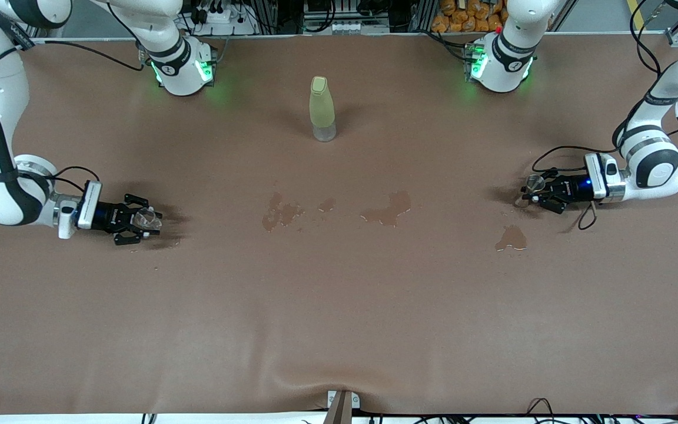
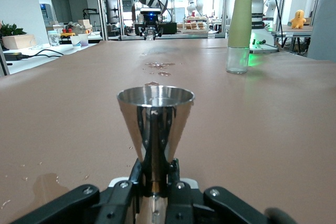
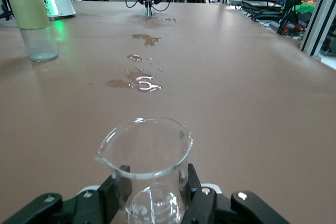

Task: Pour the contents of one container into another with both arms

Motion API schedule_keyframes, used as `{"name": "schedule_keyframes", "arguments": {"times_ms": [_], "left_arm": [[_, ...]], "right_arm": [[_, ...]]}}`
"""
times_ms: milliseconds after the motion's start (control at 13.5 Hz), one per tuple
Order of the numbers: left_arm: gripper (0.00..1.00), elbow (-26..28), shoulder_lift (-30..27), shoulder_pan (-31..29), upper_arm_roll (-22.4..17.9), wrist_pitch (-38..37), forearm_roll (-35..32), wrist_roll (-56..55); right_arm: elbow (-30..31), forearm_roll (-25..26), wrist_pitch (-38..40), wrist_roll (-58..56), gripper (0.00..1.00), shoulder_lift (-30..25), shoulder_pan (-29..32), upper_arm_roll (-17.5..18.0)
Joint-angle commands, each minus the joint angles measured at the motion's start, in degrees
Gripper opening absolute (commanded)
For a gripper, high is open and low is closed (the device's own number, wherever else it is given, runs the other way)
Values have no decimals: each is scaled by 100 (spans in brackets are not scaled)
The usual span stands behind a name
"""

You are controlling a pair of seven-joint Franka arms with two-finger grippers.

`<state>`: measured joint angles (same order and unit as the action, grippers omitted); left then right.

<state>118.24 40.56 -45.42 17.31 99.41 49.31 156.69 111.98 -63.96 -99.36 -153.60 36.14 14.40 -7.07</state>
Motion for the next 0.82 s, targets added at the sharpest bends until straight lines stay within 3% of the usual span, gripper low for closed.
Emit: {"name": "schedule_keyframes", "arguments": {"times_ms": [0,593,741], "left_arm": [[0,-117,119,-37,-8,-176,-115,415],[0,-231,180,-45,-8,-273,-124,424],[4,-249,180,-45,-8,-290,-124,424]], "right_arm": [[-133,59,-135,-21,0,200,72,91],[-150,-82,-320,-127,0,526,2,109],[-150,-82,-312,-127,0,526,2,109]]}}
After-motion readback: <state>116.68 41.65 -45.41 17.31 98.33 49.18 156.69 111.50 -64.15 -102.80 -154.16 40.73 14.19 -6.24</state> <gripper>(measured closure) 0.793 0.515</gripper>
